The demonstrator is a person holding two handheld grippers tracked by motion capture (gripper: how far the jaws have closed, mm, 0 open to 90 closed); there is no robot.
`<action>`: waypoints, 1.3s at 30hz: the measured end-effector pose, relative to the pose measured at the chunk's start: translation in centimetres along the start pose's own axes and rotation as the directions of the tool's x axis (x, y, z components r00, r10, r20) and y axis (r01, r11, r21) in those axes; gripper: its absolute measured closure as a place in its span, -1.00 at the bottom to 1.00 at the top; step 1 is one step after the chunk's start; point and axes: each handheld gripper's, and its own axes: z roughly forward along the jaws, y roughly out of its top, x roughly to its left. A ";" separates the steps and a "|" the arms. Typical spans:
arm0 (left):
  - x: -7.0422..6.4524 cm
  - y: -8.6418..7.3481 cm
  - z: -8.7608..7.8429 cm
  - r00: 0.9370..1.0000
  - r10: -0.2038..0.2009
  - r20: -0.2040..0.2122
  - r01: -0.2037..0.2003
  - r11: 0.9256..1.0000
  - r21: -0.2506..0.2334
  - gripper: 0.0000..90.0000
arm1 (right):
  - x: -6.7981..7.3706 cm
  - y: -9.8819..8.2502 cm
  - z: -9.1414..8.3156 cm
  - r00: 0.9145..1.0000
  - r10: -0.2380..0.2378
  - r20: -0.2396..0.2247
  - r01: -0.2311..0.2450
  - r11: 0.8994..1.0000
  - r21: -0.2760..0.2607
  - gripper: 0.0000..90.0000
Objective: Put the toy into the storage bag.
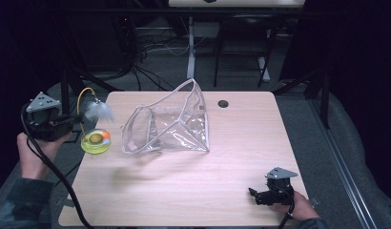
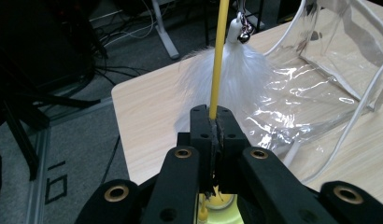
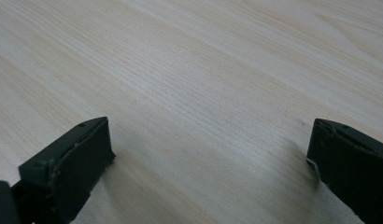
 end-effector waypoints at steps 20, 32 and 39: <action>-0.6 3.4 -0.2 0.999 0.044 0.021 -0.043 0.998 -0.043 0.95 | 0.0 0.0 0.0 1.000 -0.001 0.003 0.001 1.000 0.006 -1.00; -1.5 5.1 0.2 0.997 0.074 0.036 -0.071 0.996 -0.054 0.95 | 0.0 0.0 0.0 1.000 -0.002 0.003 0.002 1.000 0.004 -1.00; -2.2 6.0 0.6 0.994 0.091 0.053 -0.088 0.994 -0.057 0.95 | 0.0 0.0 0.0 1.000 -0.003 0.001 0.003 1.000 0.006 -1.00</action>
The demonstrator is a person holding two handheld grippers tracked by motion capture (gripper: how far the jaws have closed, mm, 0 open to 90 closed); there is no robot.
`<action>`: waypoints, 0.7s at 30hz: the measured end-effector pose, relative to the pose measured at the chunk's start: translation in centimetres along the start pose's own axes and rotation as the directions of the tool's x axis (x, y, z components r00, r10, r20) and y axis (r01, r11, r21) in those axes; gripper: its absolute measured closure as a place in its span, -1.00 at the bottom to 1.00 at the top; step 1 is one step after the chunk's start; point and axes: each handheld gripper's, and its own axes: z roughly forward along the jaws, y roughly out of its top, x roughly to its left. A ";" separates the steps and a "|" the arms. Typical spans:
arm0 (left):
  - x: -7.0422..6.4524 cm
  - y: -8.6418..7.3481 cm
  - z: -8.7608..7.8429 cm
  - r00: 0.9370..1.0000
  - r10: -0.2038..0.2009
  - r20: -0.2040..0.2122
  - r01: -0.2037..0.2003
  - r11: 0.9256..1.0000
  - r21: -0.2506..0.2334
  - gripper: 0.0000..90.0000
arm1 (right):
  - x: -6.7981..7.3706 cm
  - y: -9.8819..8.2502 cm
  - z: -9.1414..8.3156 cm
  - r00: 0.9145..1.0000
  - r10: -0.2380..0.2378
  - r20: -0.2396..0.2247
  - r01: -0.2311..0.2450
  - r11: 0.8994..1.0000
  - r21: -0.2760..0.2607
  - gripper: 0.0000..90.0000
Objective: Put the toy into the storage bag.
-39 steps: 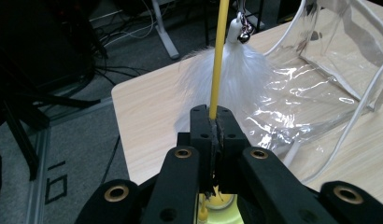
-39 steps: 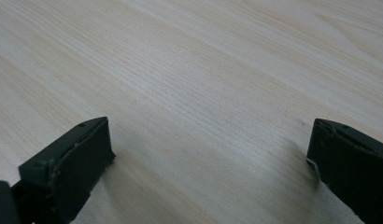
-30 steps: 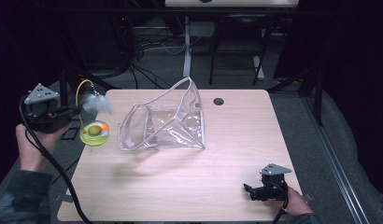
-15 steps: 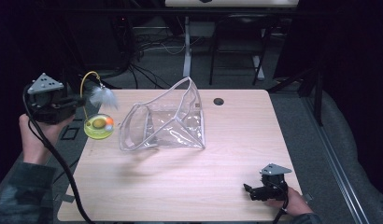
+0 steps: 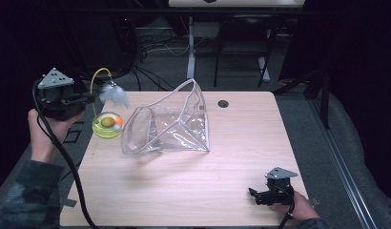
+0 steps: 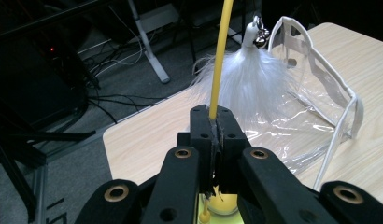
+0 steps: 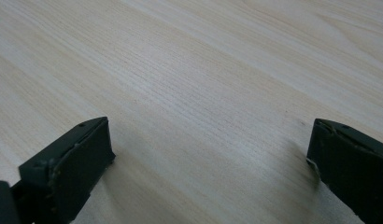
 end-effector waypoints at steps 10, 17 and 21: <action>-0.8 1.0 1.0 1.000 0.018 0.023 -0.018 1.000 -0.001 0.95 | 0.0 0.0 0.0 1.000 0.000 0.000 0.000 1.000 0.000 -1.00; -1.3 1.3 1.9 0.999 0.025 0.042 -0.025 1.000 0.002 0.95 | 0.0 0.0 0.0 1.000 0.000 0.000 0.000 1.000 0.000 -1.00; -1.5 1.5 2.3 0.998 0.028 0.053 -0.028 1.000 0.003 0.95 | 0.0 0.0 0.0 1.000 0.000 0.000 0.000 1.000 0.000 -1.00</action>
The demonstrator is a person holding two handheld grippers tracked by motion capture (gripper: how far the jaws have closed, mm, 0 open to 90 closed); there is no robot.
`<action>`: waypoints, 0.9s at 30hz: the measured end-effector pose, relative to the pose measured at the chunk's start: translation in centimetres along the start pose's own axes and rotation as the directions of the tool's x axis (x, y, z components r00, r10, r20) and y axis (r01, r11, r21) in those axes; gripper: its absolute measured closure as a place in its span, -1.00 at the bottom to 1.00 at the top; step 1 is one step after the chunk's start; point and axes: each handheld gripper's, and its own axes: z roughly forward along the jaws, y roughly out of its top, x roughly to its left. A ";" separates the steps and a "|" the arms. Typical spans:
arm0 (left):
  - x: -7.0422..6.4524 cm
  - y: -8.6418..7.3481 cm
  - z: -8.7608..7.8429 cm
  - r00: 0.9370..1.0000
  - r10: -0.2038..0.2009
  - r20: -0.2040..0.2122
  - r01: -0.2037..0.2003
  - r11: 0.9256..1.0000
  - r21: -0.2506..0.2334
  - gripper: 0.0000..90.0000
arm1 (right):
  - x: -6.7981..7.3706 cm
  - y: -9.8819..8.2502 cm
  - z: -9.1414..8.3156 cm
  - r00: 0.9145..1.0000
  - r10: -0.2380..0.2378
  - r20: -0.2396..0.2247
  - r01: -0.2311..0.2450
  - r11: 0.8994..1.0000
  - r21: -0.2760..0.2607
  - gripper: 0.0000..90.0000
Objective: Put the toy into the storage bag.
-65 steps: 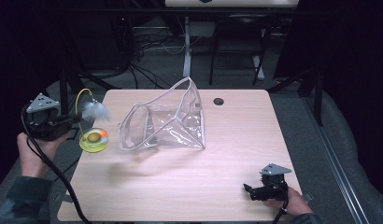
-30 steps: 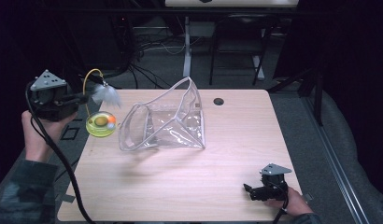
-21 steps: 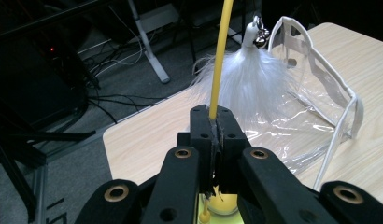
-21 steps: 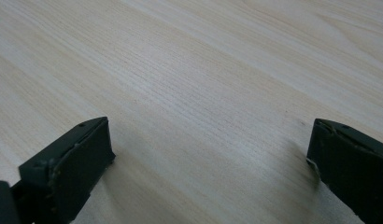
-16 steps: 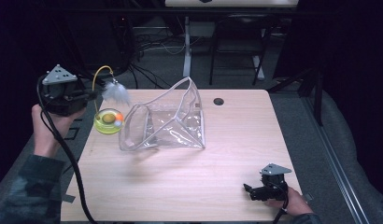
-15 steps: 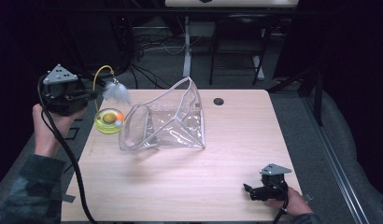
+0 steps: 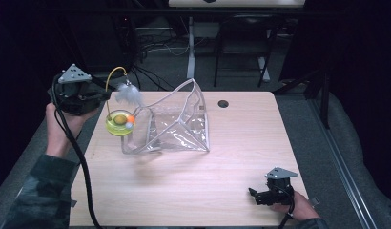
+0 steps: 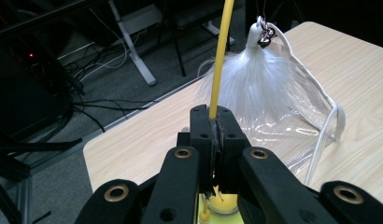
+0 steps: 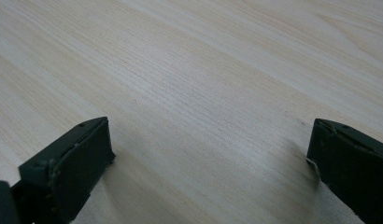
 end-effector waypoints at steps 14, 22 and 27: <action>-1.1 0.7 1.8 0.999 0.014 0.032 -0.015 1.000 0.011 0.95 | 0.0 0.0 0.0 1.000 0.000 0.000 0.000 1.000 0.000 -1.00; -1.7 1.2 3.1 0.998 0.023 0.061 -0.025 0.999 0.031 0.95 | 0.0 0.0 0.0 1.000 0.003 0.000 -0.003 1.000 -0.001 -1.00; -2.1 1.0 4.4 0.997 0.021 0.078 -0.024 0.999 0.033 0.95 | 0.0 0.0 0.0 1.000 0.003 0.000 -0.003 1.000 -0.001 -1.00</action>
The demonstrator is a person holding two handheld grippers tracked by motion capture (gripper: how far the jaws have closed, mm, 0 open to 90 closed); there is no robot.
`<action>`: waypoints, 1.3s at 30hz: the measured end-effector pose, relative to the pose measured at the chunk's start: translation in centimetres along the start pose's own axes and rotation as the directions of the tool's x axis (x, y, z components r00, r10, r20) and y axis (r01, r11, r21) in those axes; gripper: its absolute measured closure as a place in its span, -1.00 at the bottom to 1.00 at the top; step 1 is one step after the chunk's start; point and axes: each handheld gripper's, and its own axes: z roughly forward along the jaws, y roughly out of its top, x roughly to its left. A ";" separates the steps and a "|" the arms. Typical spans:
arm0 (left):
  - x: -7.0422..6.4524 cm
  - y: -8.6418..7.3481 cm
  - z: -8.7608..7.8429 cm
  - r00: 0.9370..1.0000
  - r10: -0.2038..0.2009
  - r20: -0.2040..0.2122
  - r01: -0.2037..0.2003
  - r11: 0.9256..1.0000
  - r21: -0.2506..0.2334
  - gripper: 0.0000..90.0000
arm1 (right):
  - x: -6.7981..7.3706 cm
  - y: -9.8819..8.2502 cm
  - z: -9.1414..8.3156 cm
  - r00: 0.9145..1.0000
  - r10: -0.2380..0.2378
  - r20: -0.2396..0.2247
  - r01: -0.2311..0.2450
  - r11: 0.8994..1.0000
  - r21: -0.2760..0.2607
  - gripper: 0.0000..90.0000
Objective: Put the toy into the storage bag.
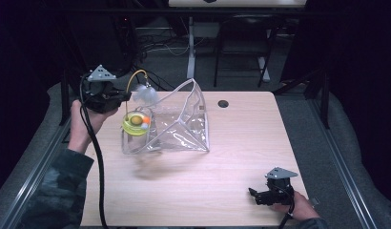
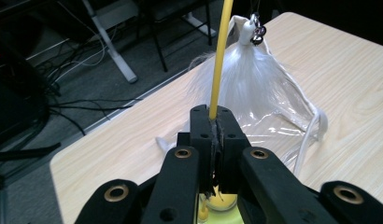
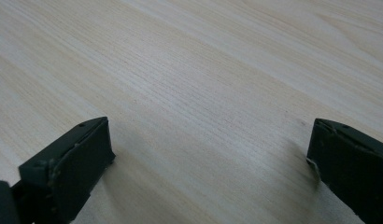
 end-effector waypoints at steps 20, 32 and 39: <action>-0.6 0.4 2.7 0.999 -0.006 0.049 0.006 1.000 0.004 0.95 | 0.0 0.0 0.0 1.000 0.002 0.000 -0.002 1.000 -0.002 -1.00; -0.8 0.1 4.1 0.998 -0.016 0.067 0.015 1.000 0.011 0.95 | 0.0 0.0 0.0 1.000 0.000 0.000 0.000 1.000 0.001 -1.00; -0.9 -0.3 5.3 0.997 -0.014 0.076 0.012 0.999 0.034 0.95 | 0.0 0.0 0.0 1.000 0.001 0.000 -0.001 1.000 0.000 -1.00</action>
